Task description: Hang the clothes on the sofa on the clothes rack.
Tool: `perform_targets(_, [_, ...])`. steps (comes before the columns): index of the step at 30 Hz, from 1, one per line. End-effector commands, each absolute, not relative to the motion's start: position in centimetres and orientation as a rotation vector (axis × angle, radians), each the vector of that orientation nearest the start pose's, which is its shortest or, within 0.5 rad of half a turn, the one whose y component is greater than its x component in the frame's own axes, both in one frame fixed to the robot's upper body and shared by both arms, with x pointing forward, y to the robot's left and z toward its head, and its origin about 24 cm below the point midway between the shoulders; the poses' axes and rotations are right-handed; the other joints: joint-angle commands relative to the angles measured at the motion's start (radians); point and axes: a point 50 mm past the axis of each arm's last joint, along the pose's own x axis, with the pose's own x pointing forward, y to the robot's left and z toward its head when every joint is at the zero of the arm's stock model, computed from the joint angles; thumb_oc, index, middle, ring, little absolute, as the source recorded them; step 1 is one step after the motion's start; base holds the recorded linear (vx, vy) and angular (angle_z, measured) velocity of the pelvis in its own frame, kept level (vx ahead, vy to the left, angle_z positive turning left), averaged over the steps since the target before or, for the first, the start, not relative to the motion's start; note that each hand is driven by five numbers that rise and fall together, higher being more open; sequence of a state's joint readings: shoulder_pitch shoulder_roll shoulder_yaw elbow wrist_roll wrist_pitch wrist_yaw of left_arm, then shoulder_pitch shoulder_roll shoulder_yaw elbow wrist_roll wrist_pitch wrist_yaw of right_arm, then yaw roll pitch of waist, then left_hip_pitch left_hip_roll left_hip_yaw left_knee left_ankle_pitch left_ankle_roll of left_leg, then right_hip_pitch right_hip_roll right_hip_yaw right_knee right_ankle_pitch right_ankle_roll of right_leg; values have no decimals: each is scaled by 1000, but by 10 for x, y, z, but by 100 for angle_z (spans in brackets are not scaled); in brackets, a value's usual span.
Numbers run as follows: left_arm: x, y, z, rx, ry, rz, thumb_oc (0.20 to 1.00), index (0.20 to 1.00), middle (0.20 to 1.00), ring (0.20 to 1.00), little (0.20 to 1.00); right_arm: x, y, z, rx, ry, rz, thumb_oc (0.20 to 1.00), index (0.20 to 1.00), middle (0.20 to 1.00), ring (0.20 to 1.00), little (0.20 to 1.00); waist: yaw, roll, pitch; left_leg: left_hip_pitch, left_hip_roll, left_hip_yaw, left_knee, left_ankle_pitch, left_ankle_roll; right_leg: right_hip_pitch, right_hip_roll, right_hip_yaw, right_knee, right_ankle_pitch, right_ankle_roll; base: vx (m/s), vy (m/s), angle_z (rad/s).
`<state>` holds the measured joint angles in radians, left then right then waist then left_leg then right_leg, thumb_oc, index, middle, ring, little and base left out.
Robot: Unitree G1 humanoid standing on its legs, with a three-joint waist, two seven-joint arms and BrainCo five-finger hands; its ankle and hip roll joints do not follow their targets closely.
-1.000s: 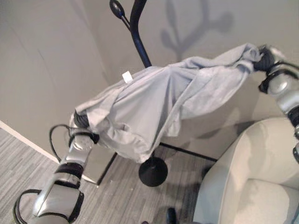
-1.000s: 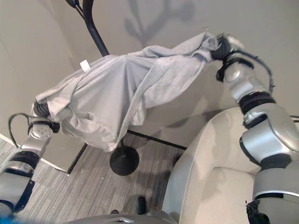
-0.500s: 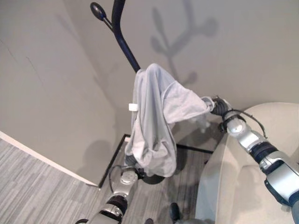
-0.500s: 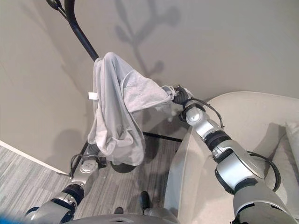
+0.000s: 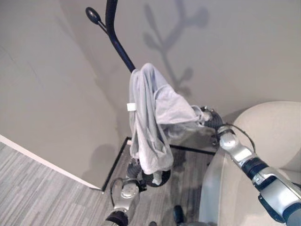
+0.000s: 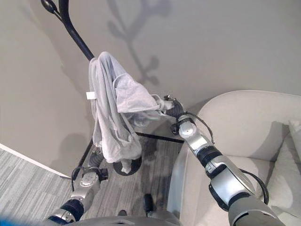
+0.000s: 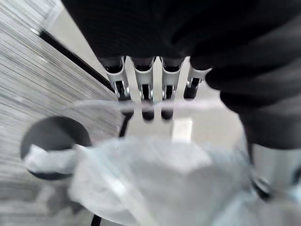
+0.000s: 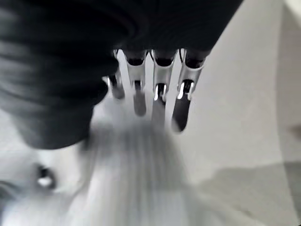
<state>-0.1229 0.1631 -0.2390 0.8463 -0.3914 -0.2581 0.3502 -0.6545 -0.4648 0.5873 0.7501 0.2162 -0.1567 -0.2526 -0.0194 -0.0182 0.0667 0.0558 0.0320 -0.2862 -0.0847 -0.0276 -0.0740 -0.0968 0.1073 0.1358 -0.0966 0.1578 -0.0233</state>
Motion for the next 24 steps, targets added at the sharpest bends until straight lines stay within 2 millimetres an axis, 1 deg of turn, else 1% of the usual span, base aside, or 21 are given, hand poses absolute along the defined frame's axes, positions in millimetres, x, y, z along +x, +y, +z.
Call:
perform_targets(1, [223,211,-86,27,491,439,1000,1000,1000,1000,1000,353,-183,60,-475,-9,4,1000,1000,1000,1000,1000,33,-94,-38,85,-79,-24,-3,-68,75,41,-54,44,9,-59,77,-2,-3,-3])
perform_targets(2, [223,211,-86,27,491,439,1000,1000,1000,1000,1000,353,-183,60,-474,-8,4,1000,1000,1000,1000,1000,33,-94,-38,86,-79,-24,-3,-68,75,42,-54,45,9,-59,77,0,0,0])
perform_targets(3, [216,218,-92,22,523,483,1000,1000,1000,1000,1000,350,-186,53,-472,16,-9,1000,1000,1000,1000,1000,37,-94,-40,88,-80,-21,-3,-69,77,43,-53,46,9,-58,77,0,0,0])
perform_targets(4, [216,218,-92,22,523,483,1000,1000,1000,1000,1000,350,-186,53,-472,16,-9,1000,1000,1000,1000,1000,37,-94,-40,88,-80,-21,-3,-69,77,43,-53,46,9,-58,77,0,0,0])
perform_targets(5, [210,224,-96,19,552,522,1000,1000,1000,1000,1000,348,-187,48,-473,35,-14,1000,1000,1000,1000,1000,38,-92,-42,90,-81,-18,-3,-69,78,44,-53,46,9,-57,77,0,0,0])
perform_targets(7, [205,231,-99,31,574,548,1000,1000,1000,1000,1000,345,-190,43,-488,53,-17,1000,1000,1000,1000,1000,38,-90,-44,91,-82,-15,-3,-70,80,47,-53,48,9,-57,78,-2,4,-2])
perform_targets(9, [202,233,-100,35,586,559,1000,1000,1000,1000,1000,344,-190,40,-492,62,-14,1000,1000,1000,1000,1000,38,-90,-46,92,-83,-13,-3,-70,80,47,-53,49,9,-56,78,0,0,0])
perform_targets(12, [192,243,-105,61,620,588,1000,1000,1000,1000,1000,336,-199,30,-528,94,-24,1000,1000,1000,1000,1000,36,-90,-49,93,-84,-2,-3,-71,82,45,-52,51,9,-51,81,-31,20,-5])
perform_targets(14, [181,253,-109,98,652,606,1000,1000,1000,1000,1000,328,-212,28,-552,98,-53,1000,1000,1000,1000,1000,31,-92,-51,94,-84,4,-3,-71,83,44,-52,54,9,-49,82,-18,19,-7])
perform_targets(15, [181,253,-109,98,652,606,1000,1000,1000,1000,1000,328,-212,28,-552,99,-53,1000,1000,1000,1000,1000,31,-92,-52,94,-84,5,-3,-72,83,44,-52,54,9,-49,82,-34,25,-9])
perform_targets(16, [163,263,-117,94,718,637,1000,1000,1000,1000,1000,318,-230,27,-565,106,-98,1000,1000,1000,1000,1000,21,-95,-53,94,-84,10,-3,-73,85,43,-53,56,9,-47,84,-26,18,-10])
perform_targets(17, [163,263,-117,94,718,636,1000,1000,1000,1000,1000,318,-231,27,-565,107,-99,1000,1000,1000,1000,1000,21,-95,-54,94,-84,11,-3,-73,85,43,-53,56,9,-47,83,-36,31,-6])
perform_targets(18, [153,268,-122,50,755,671,1000,1000,1000,1000,1000,311,-244,24,-564,122,-138,1000,1000,1000,1000,1000,13,-94,-56,94,-84,15,-3,-75,85,42,-54,58,9,-45,85,-25,37,-10])
perform_targets(19, [138,280,-125,11,788,725,1000,1000,1000,1000,1000,294,-266,20,-572,147,-205,1000,1000,1000,1000,1000,-1,-93,-58,96,-85,21,-3,-78,88,41,-53,65,9,-41,87,-31,45,-6])
perform_targets(20, [129,286,-126,-2,803,760,1000,1000,1000,1000,1000,287,-274,20,-576,150,-231,1000,1000,1000,1000,1000,-5,-92,-59,97,-85,24,-3,-79,89,40,-52,68,9,-40,88,-27,44,-3])
perform_targets(21, [120,292,-128,-23,827,809,1000,1000,1000,1000,1000,275,-286,16,-577,170,-270,1000,1000,1000,1000,1000,-11,-92,-60,98,-86,27,-3,-81,90,39,-51,72,9,-38,89,-10,20,5])
perform_targets(22, [119,292,-128,-22,827,808,1000,1000,1000,1000,1000,275,-286,16,-577,171,-271,1000,1000,1000,1000,1000,-9,-92,-61,99,-85,28,-3,-81,90,40,-50,72,9,-38,89,0,0,0])
perform_targets(23, [111,298,-129,-55,840,866,1000,1000,1000,1000,1000,263,-295,12,-573,190,-304,1000,1000,1000,1000,1000,-15,-90,-63,100,-86,31,-3,-84,92,40,-50,76,9,-38,90,-10,32,-29])
perform_targets(24, [90,307,-132,-143,870,986,1000,1000,1000,1000,1000,241,-314,4,-547,238,-386,1000,1000,1000,1000,1000,-25,-88,-66,104,-88,40,-3,-89,95,37,-47,82,9,-36,93,-7,45,-35])
